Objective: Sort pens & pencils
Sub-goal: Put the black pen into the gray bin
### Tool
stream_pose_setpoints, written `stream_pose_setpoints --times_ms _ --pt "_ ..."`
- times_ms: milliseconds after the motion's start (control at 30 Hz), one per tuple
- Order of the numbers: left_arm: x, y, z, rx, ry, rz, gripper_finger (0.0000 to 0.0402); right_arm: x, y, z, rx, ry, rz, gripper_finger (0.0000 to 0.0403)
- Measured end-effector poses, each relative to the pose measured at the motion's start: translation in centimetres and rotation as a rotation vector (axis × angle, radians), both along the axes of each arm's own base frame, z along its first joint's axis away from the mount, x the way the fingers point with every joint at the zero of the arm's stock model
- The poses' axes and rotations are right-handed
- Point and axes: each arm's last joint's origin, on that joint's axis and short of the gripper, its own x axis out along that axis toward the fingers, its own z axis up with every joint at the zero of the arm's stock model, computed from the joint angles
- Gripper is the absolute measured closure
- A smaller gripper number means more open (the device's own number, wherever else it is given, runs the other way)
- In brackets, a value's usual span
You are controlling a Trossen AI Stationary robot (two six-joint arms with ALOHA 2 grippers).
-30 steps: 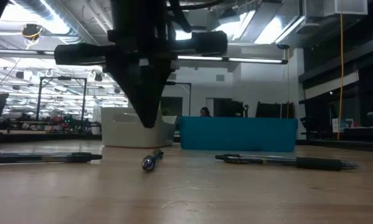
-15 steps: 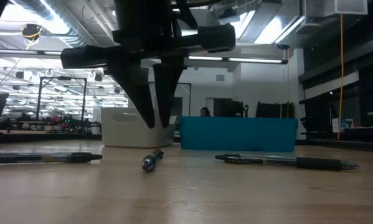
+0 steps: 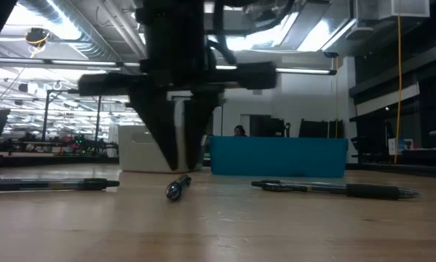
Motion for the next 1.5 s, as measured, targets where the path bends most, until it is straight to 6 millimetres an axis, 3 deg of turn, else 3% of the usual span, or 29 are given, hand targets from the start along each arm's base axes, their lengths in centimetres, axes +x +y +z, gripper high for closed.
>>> stream_pose_setpoints --times_ms 933,1267,1500 --pt "0.2 0.6 -1.0 -0.048 0.038 -0.008 0.0313 -0.1 0.1 -0.1 0.001 0.005 0.016 0.0279" --pt "-0.2 1.1 -2.5 -0.104 0.046 -0.031 0.0313 0.1 0.6 -0.1 -0.001 0.003 0.036 0.0279" --pt "-0.1 1.4 -2.7 -0.122 0.058 -0.047 0.0332 0.1 0.6 0.0 -0.003 0.0 0.036 0.0279"
